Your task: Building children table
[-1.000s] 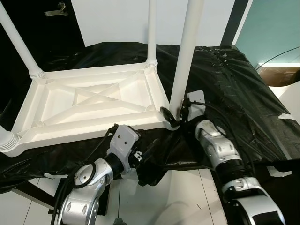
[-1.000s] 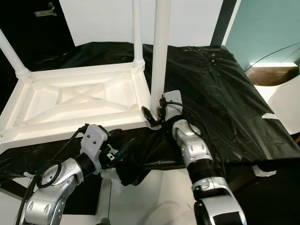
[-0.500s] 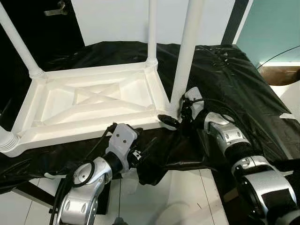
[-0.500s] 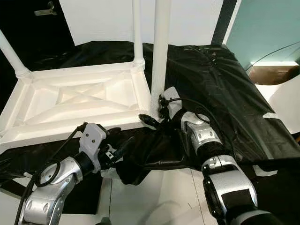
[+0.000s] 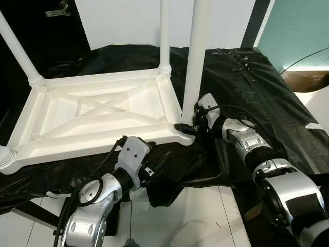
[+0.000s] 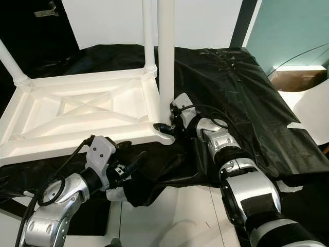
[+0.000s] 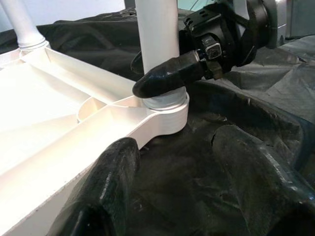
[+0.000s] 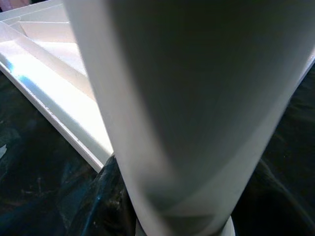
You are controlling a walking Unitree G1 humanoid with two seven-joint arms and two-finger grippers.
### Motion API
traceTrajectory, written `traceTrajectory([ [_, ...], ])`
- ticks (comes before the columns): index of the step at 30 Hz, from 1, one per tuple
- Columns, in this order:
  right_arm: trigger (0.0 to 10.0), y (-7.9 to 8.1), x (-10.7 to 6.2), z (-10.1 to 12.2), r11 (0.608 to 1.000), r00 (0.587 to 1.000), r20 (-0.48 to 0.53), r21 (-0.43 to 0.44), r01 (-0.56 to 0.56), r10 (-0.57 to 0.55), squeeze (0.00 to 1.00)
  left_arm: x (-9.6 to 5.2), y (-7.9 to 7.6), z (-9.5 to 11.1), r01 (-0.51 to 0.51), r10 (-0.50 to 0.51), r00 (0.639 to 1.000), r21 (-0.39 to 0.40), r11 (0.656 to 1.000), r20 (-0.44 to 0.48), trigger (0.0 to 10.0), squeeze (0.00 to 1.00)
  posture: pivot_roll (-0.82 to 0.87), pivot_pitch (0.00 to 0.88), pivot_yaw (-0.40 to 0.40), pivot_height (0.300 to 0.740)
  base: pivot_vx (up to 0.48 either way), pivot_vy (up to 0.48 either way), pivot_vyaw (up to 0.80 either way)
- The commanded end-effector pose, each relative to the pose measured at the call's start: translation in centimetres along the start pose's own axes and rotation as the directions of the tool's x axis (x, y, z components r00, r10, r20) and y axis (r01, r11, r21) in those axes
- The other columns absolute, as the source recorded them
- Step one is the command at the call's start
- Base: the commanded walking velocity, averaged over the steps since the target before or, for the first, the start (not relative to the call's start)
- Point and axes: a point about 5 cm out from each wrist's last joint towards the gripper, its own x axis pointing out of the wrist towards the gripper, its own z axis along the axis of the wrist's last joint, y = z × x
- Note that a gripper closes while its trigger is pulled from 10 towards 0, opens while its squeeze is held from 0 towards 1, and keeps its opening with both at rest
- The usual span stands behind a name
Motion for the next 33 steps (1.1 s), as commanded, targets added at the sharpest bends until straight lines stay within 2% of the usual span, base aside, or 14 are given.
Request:
traceTrajectory([
  [1, 0.0, 0.8, 0.4, -1.5, 1.0, 0.998, -0.068, 0.026, -0.008, 0.01, 0.0, -0.3, 0.4, 0.0, -0.095, 0.095, 0.995, 0.006, 0.995, -0.008, 10.0, 0.0, 0.16, 0.024, -0.04, 0.74, 0.0, 0.0, 0.0],
  [3, 0.0, 0.8, 0.4, -1.6, 1.0, 0.998, -0.07, 0.025, -0.001, 0.003, 0.0, -0.3, 0.3, 0.0, -0.095, 0.095, 0.995, 0.006, 0.995, -0.008, 10.0, 0.0, 0.16, 0.024, -0.04, 0.74, 0.0, 0.0, 0.0],
  [4, 10.0, 0.9, 0.4, -1.8, 0.999, 0.997, -0.073, 0.025, 0.027, -0.025, 0.0, -0.2, 0.3, 0.0, -0.094, 0.094, 0.996, 0.004, 0.996, -0.008, 10.0, 0.0, 0.16, 0.03, -0.042, 0.74, 0.0, 0.0, 0.0],
  [7, 10.0, 1.0, 0.7, -2.3, 0.993, 0.99, -0.086, 0.023, 0.118, -0.116, 0.0, -0.2, 0.3, 0.0, -0.093, 0.093, 0.996, 0.001, 0.996, -0.009, 10.0, 0.0, 0.15, 0.035, -0.04, 0.74, 0.0, 0.0, 0.0],
  [9, 10.0, 0.9, 0.9, -2.6, 0.965, 0.966, -0.101, 0.086, 0.248, -0.24, 0.0, -0.3, 0.1, -0.1, -0.089, 0.089, 0.996, -0.002, 0.996, -0.011, 10.0, 0.0, 0.15, 0.037, -0.039, 0.74, 0.0, 0.0, 0.0],
  [15, 10.0, 1.1, 1.3, -2.9, 0.908, 0.918, -0.131, 0.153, 0.391, -0.374, 0.0, -0.5, 0.2, -0.3, -0.085, 0.086, 0.996, 0.002, 0.996, -0.024, 10.0, 0.0, 0.15, 0.038, -0.039, 0.74, 0.0, 0.0, 0.0],
  [17, 10.0, 1.7, 1.7, -3.0, 0.849, 0.873, -0.146, 0.204, 0.487, -0.466, 0.0, -0.6, 0.6, -0.2, -0.098, 0.099, 0.995, 0.014, 0.995, -0.023, 10.0, 0.0, 0.15, 0.038, -0.037, 0.74, 0.0, 0.0, 0.0],
  [20, 10.0, 1.9, 1.9, -2.9, 0.827, 0.857, -0.152, 0.226, 0.514, -0.492, 0.0, -0.6, 0.8, -0.1, -0.105, 0.105, 0.994, 0.02, 0.994, -0.019, 10.0, 0.0, 0.15, 0.039, -0.038, 0.74, 0.0, 0.0, 0.0],
  [22, 10.0, 2.3, 2.2, -2.7, 0.754, 0.801, -0.163, 0.272, 0.597, -0.576, 0.0, -0.5, 1.6, 0.0, -0.132, 0.133, 0.991, 0.027, 0.991, -0.006, 10.0, 0.0, 0.15, 0.038, -0.04, 0.74, 0.0, 0.0, 0.0],
  [26, 10.0, 2.7, 2.6, -1.9, 0.699, 0.76, -0.149, 0.312, 0.643, -0.632, 0.0, -0.5, 2.8, 0.1, -0.157, 0.158, 0.987, 0.051, 0.986, -0.008, 10.0, 0.0, 0.14, 0.032, -0.044, 0.74, 0.0, 0.0, 0.0],
  [27, 10.0, 2.8, 2.7, -1.5, 0.696, 0.758, -0.125, 0.324, 0.641, -0.64, 0.44, -0.5, 3.3, 0.1, -0.165, 0.166, 0.986, 0.067, 0.984, -0.012, 10.0, 0.0, 0.14, 0.029, -0.044, 0.74, 0.0, 0.0, 0.0],
  [29, 10.0, 2.9, 2.7, -1.2, 0.698, 0.759, -0.107, 0.328, 0.637, -0.642, 0.44, -0.5, 3.6, 0.1, -0.168, 0.17, 0.985, 0.076, 0.983, -0.014, 10.0, 0.0, 0.14, 0.029, -0.044, 0.74, 0.0, 0.0, 0.0],
  [30, 10.0, 2.8, 2.6, -1.0, 0.71, 0.77, -0.087, 0.331, 0.621, -0.633, 1.0, -0.5, 3.9, 0.1, -0.171, 0.173, 0.985, 0.086, 0.981, -0.019, 10.0, 0.0, 0.14, 0.026, -0.045, 0.74, 0.0, 0.0, 0.0],
  [33, 10.0, 2.7, 2.2, -0.6, 0.727, 0.777, -0.039, 0.324, 0.605, -0.629, 1.0, -0.5, 4.8, 0.1, -0.186, 0.189, 0.982, 0.101, 0.977, -0.028, 10.0, 0.0, 0.14, 0.026, -0.045, 0.74, 0.0, 0.0, 0.0],
])
